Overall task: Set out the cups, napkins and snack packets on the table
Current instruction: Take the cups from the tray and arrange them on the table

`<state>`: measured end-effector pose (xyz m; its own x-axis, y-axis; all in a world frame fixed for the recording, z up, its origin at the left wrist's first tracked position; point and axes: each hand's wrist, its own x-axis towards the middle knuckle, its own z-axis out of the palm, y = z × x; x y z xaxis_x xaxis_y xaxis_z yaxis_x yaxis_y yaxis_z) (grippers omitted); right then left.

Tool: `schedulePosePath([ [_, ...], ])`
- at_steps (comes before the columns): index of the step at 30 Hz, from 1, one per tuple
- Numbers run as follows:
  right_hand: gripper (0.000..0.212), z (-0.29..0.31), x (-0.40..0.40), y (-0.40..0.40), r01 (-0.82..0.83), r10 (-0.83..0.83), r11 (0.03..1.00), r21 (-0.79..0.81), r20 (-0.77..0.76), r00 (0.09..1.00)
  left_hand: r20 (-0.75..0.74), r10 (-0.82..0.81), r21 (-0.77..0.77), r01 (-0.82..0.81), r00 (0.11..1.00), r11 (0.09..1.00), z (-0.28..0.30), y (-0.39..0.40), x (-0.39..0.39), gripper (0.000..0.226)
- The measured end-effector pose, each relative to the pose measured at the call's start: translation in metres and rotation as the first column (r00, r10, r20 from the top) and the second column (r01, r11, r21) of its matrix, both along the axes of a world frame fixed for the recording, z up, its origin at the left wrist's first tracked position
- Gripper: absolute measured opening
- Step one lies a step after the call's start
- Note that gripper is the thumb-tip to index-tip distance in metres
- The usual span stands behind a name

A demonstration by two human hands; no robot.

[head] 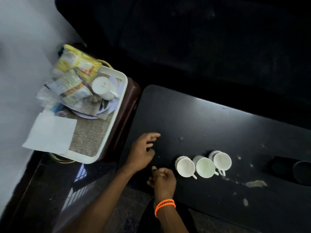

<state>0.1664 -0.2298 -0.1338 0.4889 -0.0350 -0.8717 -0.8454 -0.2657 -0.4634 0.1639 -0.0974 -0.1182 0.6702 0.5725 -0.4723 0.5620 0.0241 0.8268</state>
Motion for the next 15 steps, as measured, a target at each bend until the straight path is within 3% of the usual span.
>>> schedulePosePath([
  [2, 0.019, 0.011, 0.001, 0.035, -0.168, 0.163, 0.984, 0.067, 0.070, 0.984, 0.043, 0.229, 0.150, -0.232, 0.973, 0.961, 0.017, 0.041, -0.003, 0.062],
  [4, 0.019, 0.025, 0.009, 0.076, -0.296, 0.276, 0.947, 0.121, 0.162, 0.947, 0.130, 0.442, 0.354, -0.458, 0.888, 0.816, 0.037, 0.086, -0.006, 0.048],
  [6, 0.018, 0.038, 0.020, 0.119, -0.394, 0.342, 0.903, 0.173, 0.267, 0.901, 0.168, 0.556, 0.490, -0.559, 0.814, 0.669, 0.052, 0.130, -0.010, 0.046],
  [7, 0.016, 0.044, 0.026, 0.140, -0.453, 0.379, 0.872, 0.185, 0.330, 0.865, 0.139, 0.581, 0.520, -0.558, 0.802, 0.646, 0.058, 0.150, -0.010, 0.051],
  [9, 0.020, 0.053, 0.039, 0.179, -0.579, 0.451, 0.797, 0.171, 0.468, 0.759, 0.018, 0.580, 0.500, -0.509, 0.815, 0.700, 0.066, 0.184, -0.010, 0.060],
  [11, 0.037, 0.062, 0.051, 0.214, -0.678, 0.502, 0.722, 0.138, 0.570, 0.651, -0.071, 0.522, 0.385, -0.460, 0.850, 0.800, 0.071, 0.206, -0.006, 0.055],
  [13, 0.063, 0.066, 0.062, 0.244, -0.741, 0.559, 0.657, 0.142, 0.568, 0.604, -0.098, 0.491, 0.226, -0.461, 0.866, 0.858, 0.074, 0.214, -0.004, 0.045],
  [15, 0.071, 0.065, 0.069, 0.265, -0.783, 0.632, 0.608, 0.127, 0.518, 0.576, -0.102, 0.523, 0.103, -0.514, 0.846, 0.852, 0.077, 0.216, -0.002, 0.044],
])
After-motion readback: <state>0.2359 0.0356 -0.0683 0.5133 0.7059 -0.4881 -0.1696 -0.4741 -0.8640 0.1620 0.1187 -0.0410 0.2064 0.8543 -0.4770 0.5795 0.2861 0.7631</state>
